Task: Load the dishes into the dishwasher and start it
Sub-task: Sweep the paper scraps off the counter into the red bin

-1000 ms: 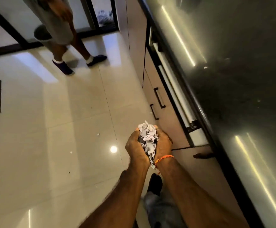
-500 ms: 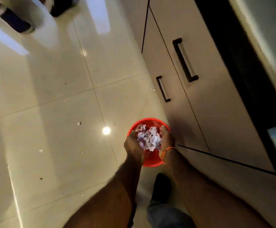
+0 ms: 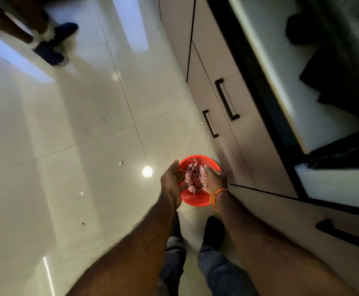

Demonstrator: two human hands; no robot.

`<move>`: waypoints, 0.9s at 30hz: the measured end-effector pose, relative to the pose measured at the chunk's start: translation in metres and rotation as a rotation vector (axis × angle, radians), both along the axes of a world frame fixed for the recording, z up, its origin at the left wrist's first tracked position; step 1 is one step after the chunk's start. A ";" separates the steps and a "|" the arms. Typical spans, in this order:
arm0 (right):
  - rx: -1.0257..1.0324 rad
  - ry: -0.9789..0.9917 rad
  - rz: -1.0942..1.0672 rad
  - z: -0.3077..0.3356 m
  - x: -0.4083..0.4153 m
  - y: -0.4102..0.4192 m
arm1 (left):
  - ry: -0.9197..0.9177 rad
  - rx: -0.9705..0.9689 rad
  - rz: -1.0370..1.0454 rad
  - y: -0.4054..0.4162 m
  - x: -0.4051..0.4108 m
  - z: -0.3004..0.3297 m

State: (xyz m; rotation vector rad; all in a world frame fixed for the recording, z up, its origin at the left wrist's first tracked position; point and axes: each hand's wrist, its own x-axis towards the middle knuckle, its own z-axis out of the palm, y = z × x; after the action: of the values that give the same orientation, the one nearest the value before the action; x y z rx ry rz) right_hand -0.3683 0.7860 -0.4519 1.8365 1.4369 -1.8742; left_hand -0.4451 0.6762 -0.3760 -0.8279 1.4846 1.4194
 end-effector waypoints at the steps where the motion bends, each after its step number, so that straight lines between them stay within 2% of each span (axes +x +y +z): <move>1: 0.019 -0.014 0.017 0.027 0.000 0.000 | 0.030 0.004 -0.046 -0.001 -0.002 0.024; 3: 0.116 -0.024 0.097 0.069 -0.001 0.001 | 0.104 0.026 -0.177 -0.001 -0.005 0.077; 8: 0.447 -0.007 0.556 0.219 0.013 -0.002 | 0.432 -0.038 -0.615 -0.015 -0.009 0.185; 14: 0.659 0.087 0.844 0.353 0.051 -0.003 | 0.854 -0.218 -1.121 -0.022 -0.008 0.285; 16: 0.722 0.102 0.928 0.381 0.062 -0.001 | 0.937 -0.224 -1.165 -0.019 -0.005 0.305; 18: 0.809 0.088 0.915 0.406 0.083 0.006 | 1.048 -0.175 -1.208 -0.008 0.007 0.324; 20: 0.922 0.095 0.815 0.431 0.106 0.016 | 1.152 -0.105 -1.244 0.009 0.021 0.339; 24: 1.127 0.095 0.506 0.471 0.152 0.031 | 1.350 0.067 -1.313 0.051 0.057 0.363; 27: 1.256 -0.039 0.286 0.485 0.211 0.037 | 1.476 0.246 -1.433 0.078 0.108 0.379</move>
State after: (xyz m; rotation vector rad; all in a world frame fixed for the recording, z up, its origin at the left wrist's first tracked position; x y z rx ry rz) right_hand -0.1569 0.8234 0.0327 1.7477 3.0136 -0.7197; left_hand -0.3373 0.7546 0.0032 1.6007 1.9753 0.8019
